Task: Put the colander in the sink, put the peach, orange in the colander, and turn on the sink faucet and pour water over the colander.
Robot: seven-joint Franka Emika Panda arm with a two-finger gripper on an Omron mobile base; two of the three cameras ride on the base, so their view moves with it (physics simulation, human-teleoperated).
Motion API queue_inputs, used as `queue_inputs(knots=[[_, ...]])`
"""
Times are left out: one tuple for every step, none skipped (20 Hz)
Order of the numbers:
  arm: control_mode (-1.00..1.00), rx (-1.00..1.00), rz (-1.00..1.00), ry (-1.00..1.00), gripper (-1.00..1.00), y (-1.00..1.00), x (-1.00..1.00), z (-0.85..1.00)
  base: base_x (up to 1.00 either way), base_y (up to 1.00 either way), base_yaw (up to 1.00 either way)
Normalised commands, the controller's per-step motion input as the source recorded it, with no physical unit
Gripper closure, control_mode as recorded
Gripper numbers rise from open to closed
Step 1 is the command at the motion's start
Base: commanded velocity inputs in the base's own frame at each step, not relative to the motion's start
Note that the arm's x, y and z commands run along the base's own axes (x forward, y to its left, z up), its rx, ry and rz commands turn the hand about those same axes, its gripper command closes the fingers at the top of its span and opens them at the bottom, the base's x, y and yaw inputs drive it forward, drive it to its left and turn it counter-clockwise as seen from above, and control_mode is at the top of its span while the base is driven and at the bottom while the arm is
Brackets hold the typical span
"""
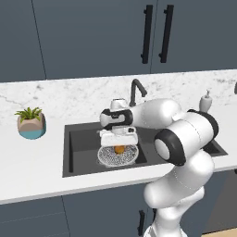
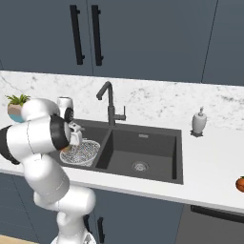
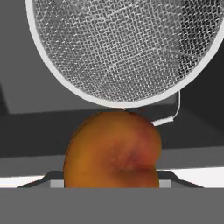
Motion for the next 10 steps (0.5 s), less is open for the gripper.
queue_inputs(knots=[[-1.0, 0.01, 0.0, -0.41, 1.0, 0.08, 0.17, -0.11, 0.0, 0.0, 0.0], [-1.0, 0.01, 0.0, -0.41, 1.0, 0.11, 0.18, -0.08, 0.0, 0.0, 0.0], [-1.0, 0.01, 0.0, -0.41, 1.0, 0.11, 0.16, -0.13, 0.0, 0.0, 0.0], [-1.0, 0.01, 0.0, -0.4, 1.0, 0.08, 0.16, -0.15, 0.0, 0.0, 0.0], [-1.0, 0.01, 0.0, -0.38, 1.0, 0.09, 0.2, -0.16, 0.0, 0.0, 0.0], [-1.0, 0.02, 0.0, -0.27, 1.0, 0.06, 0.19, -0.15, 0.0, 0.0, 0.0], [-1.0, 0.01, 0.0, -0.13, 1.0, 0.06, 0.24, -0.04, 0.0, 0.0, 0.0], [-1.0, 0.0, 0.0, -0.03, 1.0, 0.04, 0.35, 0.0, 0.0, 0.0, 0.0], [-1.0, 0.0, 0.0, 0.0, 1.0, 0.04, 0.37, 0.0, 0.0, 0.0, 0.0], [-1.0, 0.0, 0.0, 0.03, 1.0, 0.09, 0.49, 0.0, 0.0, 0.0, 0.0]])
